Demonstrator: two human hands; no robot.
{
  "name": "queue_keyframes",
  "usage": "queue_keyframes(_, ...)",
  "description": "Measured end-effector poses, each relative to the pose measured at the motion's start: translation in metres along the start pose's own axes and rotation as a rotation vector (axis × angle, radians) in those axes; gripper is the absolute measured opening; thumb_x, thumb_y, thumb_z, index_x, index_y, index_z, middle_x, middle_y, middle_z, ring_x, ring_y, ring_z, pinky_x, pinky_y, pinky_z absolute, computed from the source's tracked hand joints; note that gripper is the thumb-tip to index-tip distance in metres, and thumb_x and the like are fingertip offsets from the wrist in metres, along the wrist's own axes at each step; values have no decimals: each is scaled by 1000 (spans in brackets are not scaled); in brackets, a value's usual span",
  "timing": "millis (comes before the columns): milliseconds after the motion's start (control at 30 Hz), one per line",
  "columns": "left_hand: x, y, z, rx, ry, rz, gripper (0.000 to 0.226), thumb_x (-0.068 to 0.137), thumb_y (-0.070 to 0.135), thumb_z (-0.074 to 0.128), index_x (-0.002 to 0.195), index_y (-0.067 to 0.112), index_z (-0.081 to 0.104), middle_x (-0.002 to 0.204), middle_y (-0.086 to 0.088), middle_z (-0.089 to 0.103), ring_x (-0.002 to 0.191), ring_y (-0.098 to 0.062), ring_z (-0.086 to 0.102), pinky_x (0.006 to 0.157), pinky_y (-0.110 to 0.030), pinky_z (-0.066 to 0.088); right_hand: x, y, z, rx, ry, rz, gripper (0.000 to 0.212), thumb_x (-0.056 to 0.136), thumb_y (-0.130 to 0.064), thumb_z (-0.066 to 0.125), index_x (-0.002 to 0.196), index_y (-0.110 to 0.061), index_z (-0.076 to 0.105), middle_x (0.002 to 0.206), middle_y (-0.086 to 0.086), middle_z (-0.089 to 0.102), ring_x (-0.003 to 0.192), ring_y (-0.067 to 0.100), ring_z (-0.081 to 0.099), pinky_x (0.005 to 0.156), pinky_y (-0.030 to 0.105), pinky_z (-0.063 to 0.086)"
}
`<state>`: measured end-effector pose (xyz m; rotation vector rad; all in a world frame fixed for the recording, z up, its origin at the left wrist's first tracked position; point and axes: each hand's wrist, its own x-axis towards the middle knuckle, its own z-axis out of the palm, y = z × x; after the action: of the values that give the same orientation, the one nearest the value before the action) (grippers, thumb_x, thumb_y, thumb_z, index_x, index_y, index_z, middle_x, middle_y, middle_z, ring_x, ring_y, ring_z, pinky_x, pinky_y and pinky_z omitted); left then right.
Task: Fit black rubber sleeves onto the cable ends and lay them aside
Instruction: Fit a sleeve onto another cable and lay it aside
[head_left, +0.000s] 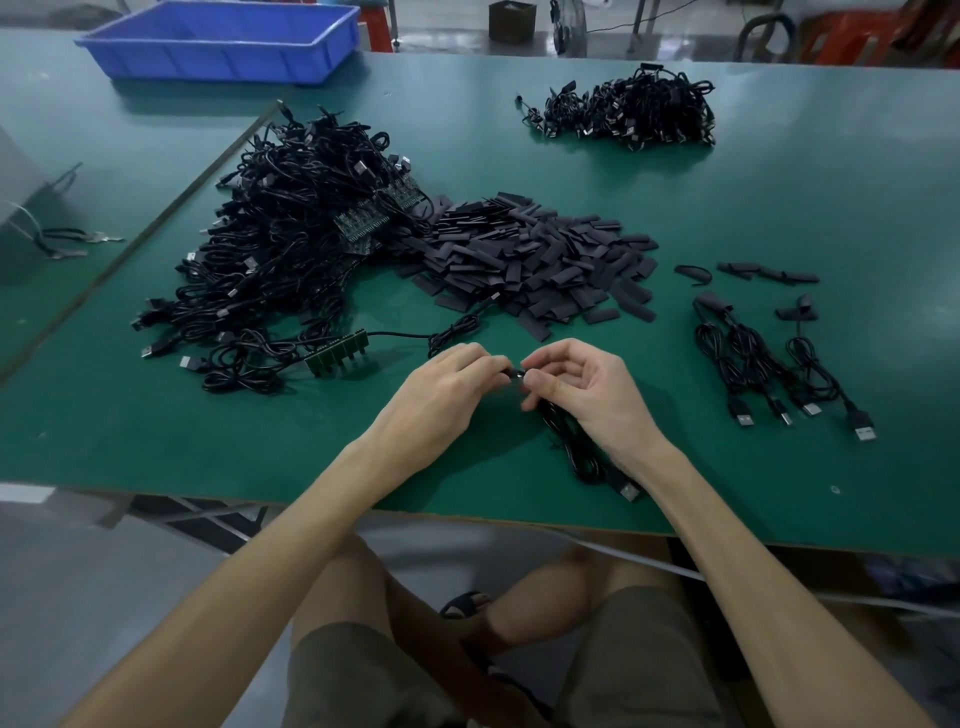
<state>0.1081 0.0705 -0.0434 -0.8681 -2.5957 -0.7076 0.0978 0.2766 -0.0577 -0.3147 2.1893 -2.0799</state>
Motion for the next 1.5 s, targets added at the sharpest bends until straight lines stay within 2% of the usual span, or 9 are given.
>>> queue_keyframes(167, -2, -2, -1, -4, 49, -17, 17, 100, 6, 60, 113, -2, 68, 96, -12, 63, 87, -28, 59, 79, -38, 51, -1, 1, 1, 2, 6, -3, 11, 92, -8, 77, 101, -8, 72, 95, 10, 79, 94, 26, 78, 92, 30, 59)
queue_keyframes(433, -3, -8, 4, 5, -56, 16, 30, 95, -12, 59, 120, 3, 67, 97, -7, 58, 88, -18, 50, 80, -29, 46, -3, 2, -1, -65, 26, 15, 10, 90, -5, 78, 98, -2, 74, 79, 11, 79, 78, 22, 78, 83, 24, 59)
queue_keyframes(667, -2, -7, 5, -36, -111, 42, 28, 94, -9, 62, 120, 0, 66, 96, -10, 58, 87, -19, 51, 83, -15, 37, -2, 3, 0, -74, -10, 13, 8, 90, -6, 78, 97, -3, 74, 80, 9, 79, 78, 23, 78, 81, 22, 59)
queue_keyframes(733, -3, -7, 5, -54, -123, 28, 30, 94, -11, 61, 121, -1, 67, 97, -13, 60, 88, -22, 56, 83, -19, 43, -2, 4, -1, -73, -25, 17, 8, 90, -6, 78, 97, -4, 74, 81, 10, 79, 78, 23, 78, 81, 24, 60)
queue_keyframes(800, -3, -7, 6, -71, -133, 8, 30, 95, -11, 58, 122, -2, 66, 98, -15, 61, 89, -28, 61, 81, -34, 52, -2, 4, -1, -62, -37, 19, 8, 89, -6, 79, 96, -4, 74, 81, 11, 79, 77, 24, 78, 80, 24, 60)
queue_keyframes(900, -2, -7, 6, -64, -139, -23, 24, 99, -1, 56, 122, -1, 66, 98, -14, 62, 88, -30, 61, 79, -42, 52, -2, 4, -1, -52, -43, 19, 8, 89, -6, 79, 95, -5, 74, 81, 11, 79, 76, 24, 78, 78, 23, 59)
queue_keyframes(1100, -2, -5, 5, -46, -149, -40, 21, 99, 2, 58, 119, -1, 66, 100, -12, 63, 92, -25, 58, 82, -29, 45, -2, 3, -1, -58, -57, 34, 9, 88, -7, 80, 95, -7, 75, 84, 10, 80, 76, 25, 78, 76, 22, 59)
queue_keyframes(1300, -2, -6, 5, -89, -158, -97, 19, 101, 2, 53, 116, 8, 64, 100, 5, 59, 81, -3, 50, 78, -23, 46, -2, 1, 0, -62, -65, 42, 8, 89, -8, 79, 96, -6, 75, 80, 10, 79, 76, 23, 78, 77, 22, 59)
queue_keyframes(1500, -1, -6, 0, -124, -138, -86, 16, 101, 0, 54, 111, 4, 66, 97, 4, 61, 81, -3, 57, 77, -16, 47, -3, -1, 1, -51, -58, 41, 9, 89, -6, 78, 97, -3, 74, 83, 12, 79, 74, 24, 78, 75, 22, 59)
